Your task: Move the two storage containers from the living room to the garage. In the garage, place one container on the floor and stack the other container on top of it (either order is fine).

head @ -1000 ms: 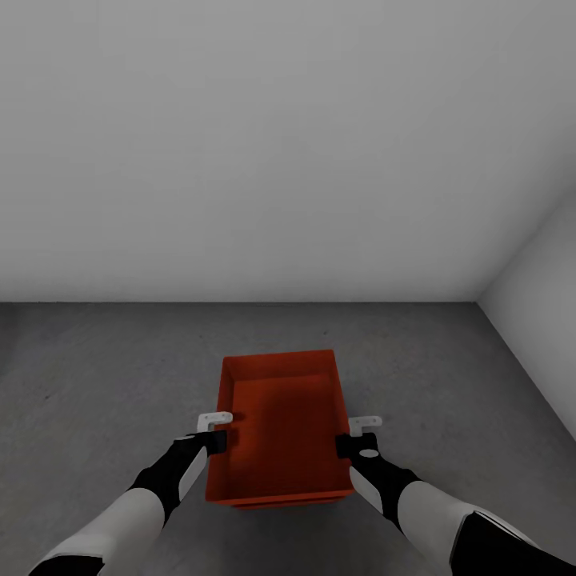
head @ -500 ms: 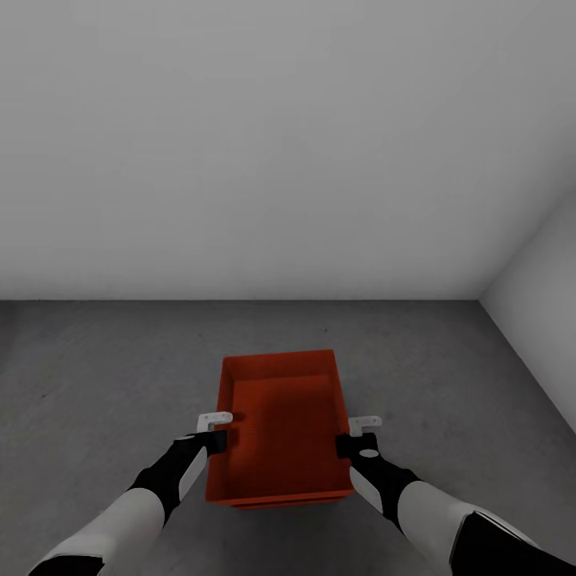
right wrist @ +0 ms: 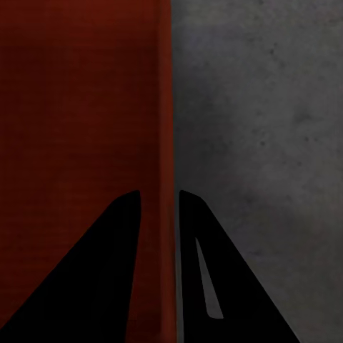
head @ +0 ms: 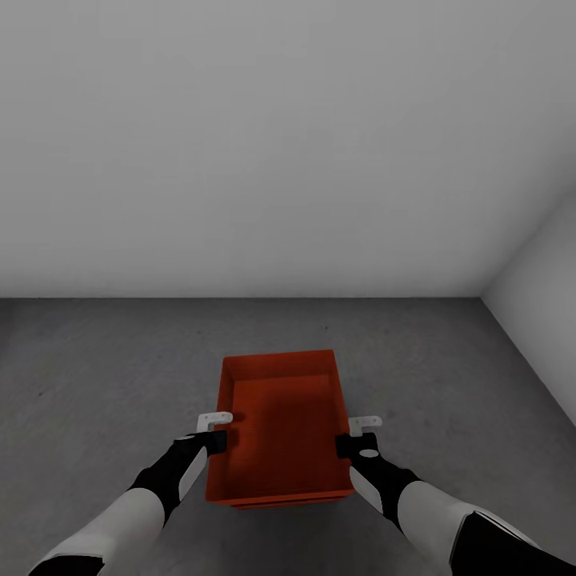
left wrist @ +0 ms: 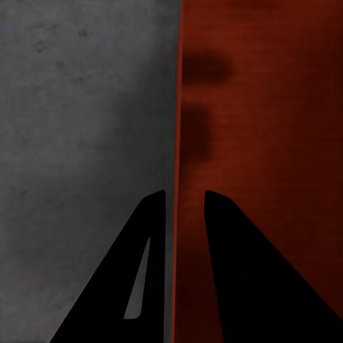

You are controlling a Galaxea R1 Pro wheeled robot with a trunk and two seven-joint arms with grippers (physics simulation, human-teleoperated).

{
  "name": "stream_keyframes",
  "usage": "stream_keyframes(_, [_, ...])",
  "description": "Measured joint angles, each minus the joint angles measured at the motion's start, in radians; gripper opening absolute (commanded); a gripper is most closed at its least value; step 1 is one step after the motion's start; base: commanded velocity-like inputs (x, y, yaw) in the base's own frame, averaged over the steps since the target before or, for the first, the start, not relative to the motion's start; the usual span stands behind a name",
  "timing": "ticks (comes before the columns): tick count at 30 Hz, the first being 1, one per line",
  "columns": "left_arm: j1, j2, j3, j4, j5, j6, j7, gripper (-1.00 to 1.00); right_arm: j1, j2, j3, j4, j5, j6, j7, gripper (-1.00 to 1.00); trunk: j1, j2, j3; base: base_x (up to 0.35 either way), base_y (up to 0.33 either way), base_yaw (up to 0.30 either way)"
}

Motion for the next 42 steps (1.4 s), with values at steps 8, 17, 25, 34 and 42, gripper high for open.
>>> stream_keyframes(8, [0.000, 0.000, 0.000, 0.000, 0.000, 0.000, 0.000, -1.00, 0.000, 0.000, 0.000, 0.000, -0.001, 0.000, 0.000, -1.00, 0.012, -0.021, -0.009, 0.000, 0.000, 0.000])
stream_keyframes(17, [0.000, 0.000, 0.000, 0.000, 0.000, 0.000, 0.000, -1.00, 0.000, 0.000, -0.001, 0.000, 0.001, 0.000, 0.000, -1.00, 0.042, -0.077, -0.035, 0.000, 0.000, 0.000])
stream_keyframes(25, [0.000, 0.000, 0.000, 0.000, 0.000, 0.000, 0.000, -1.00, 0.000, 0.000, 0.000, 0.000, 0.000, 0.000, 0.000, -1.00, 0.054, -0.098, -0.044, 0.000, 0.000, 0.000])
stream_keyframes(34, [0.000, 0.000, 0.000, 0.000, 0.000, 0.000, 0.000, -1.00, 0.000, 0.000, 0.000, 0.000, 0.000, 0.000, 0.000, -1.00, 0.088, -0.161, -0.072, 0.000, 0.000, 0.000])
stream_keyframes(42, [0.000, 0.000, 0.000, 0.000, 0.000, 0.000, 0.000, -1.00, 0.000, 0.000, -0.001, 0.000, 0.001, 0.000, 0.000, -1.00, 0.100, -0.182, -0.082, 0.000, 0.000, 0.000])
